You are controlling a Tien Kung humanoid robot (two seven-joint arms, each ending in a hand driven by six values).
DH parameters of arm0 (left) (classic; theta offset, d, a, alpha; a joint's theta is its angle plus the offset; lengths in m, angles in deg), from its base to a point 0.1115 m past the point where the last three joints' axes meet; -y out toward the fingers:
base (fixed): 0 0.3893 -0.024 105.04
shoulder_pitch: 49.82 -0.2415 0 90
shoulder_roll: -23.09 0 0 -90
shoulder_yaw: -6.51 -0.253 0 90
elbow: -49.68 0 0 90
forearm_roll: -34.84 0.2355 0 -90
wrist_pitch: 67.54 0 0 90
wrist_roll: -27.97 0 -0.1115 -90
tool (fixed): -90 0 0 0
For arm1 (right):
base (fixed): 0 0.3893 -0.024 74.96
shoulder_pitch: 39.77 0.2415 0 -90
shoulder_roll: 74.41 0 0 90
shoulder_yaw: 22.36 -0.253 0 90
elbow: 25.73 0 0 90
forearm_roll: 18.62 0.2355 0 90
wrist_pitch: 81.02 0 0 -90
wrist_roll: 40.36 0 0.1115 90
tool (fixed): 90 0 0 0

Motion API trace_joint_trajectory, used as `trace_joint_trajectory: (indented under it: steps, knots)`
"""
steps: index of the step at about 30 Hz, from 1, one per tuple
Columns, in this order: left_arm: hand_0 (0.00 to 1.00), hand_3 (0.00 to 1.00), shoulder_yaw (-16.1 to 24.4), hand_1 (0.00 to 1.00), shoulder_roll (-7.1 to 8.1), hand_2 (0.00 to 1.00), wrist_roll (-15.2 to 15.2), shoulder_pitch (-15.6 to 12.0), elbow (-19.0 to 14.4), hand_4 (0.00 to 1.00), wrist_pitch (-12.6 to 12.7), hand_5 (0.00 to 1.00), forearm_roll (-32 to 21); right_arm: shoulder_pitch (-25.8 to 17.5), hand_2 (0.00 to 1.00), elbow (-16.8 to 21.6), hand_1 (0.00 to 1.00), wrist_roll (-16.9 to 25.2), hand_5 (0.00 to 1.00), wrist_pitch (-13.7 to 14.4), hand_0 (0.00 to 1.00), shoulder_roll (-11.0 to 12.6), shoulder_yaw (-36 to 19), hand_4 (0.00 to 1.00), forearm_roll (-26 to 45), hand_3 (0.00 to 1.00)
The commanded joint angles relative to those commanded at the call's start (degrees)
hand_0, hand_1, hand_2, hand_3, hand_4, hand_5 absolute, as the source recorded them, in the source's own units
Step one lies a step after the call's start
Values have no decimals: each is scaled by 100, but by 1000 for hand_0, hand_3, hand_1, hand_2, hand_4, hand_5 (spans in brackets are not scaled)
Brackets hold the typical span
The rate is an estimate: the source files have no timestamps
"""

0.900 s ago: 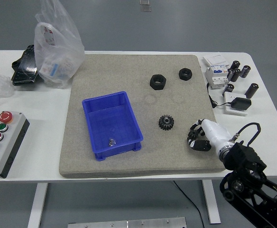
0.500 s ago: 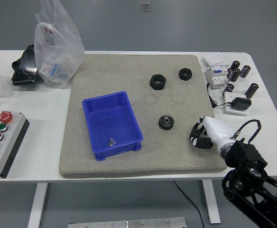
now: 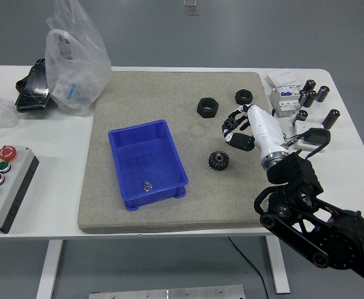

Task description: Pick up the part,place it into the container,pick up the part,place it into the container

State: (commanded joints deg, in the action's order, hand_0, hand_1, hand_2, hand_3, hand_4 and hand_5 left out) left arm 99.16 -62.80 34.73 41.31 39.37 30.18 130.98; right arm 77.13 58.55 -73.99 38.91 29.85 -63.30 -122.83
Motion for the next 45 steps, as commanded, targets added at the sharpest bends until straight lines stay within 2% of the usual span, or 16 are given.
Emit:
trace_joint_trajectory:
  steps: [2,4,10,13,16,17,19,22,23,28,29,34,35,39,42,45]
  knots:
    - [627,621,10,534,-3,536,10,4,0,712,-1,376,9,214,363,-54,525,318,2,422,260,-21,266,485,447,448]
    - [627,621,14,534,-8,536,17,11,0,712,-3,376,9,433,363,-77,525,623,2,705,260,-32,554,485,894,448]
    - [626,622,24,534,-15,536,37,22,0,714,-8,381,18,977,368,-122,526,1263,2,705,278,-72,1365,495,2099,444]
    - [626,622,29,533,-15,536,47,28,0,714,-11,384,27,1208,380,-169,530,1394,2,704,263,-111,1731,502,2587,447]
    - [626,622,28,533,-16,536,52,37,0,714,-14,384,30,1331,380,-218,530,1419,2,561,263,-159,1958,502,2968,447]
    - [626,622,28,533,-17,537,53,40,0,715,-15,385,30,1351,524,-233,572,1422,2,472,307,-171,1999,537,3088,532]
    - [626,622,24,533,-16,537,55,44,0,715,-14,385,27,1375,524,-254,572,1410,2,290,307,-185,2048,537,3256,532]
    - [626,622,31,533,-14,537,62,42,0,715,-12,385,36,1392,524,-267,572,1341,2,34,307,-200,2059,537,3298,532]
    - [625,622,34,532,-13,536,64,42,0,715,-10,386,38,1396,654,-266,629,1319,2,-17,319,-202,2055,561,3277,687]
    - [625,622,40,532,-9,536,69,45,0,715,-14,386,45,1414,654,-265,629,1255,2,-128,319,-207,2043,561,3166,687]
    - [626,617,41,534,-9,536,71,47,0,716,-18,386,48,1415,668,-268,633,1252,11,-131,300,-207,2043,601,3159,710]
    - [626,617,48,534,-12,536,71,53,0,716,-27,386,57,1408,668,-283,633,1239,11,-144,300,-206,2037,601,3141,710]
    - [626,616,47,534,-12,537,71,53,0,716,-28,386,58,1406,680,-284,635,1232,42,-148,296,-206,2032,660,3131,723]
    - [626,616,49,534,-9,537,67,51,0,716,-27,386,61,1352,680,-269,635,1157,42,-156,296,-199,1937,660,2967,723]
    - [627,616,54,534,-7,537,58,47,0,717,-27,389,68,1205,697,-130,632,856,83,-133,284,-138,1619,715,2528,740]
    - [627,616,54,534,-13,537,50,42,0,717,-25,389,60,1009,697,89,632,359,83,-396,284,0,1239,715,1896,740]
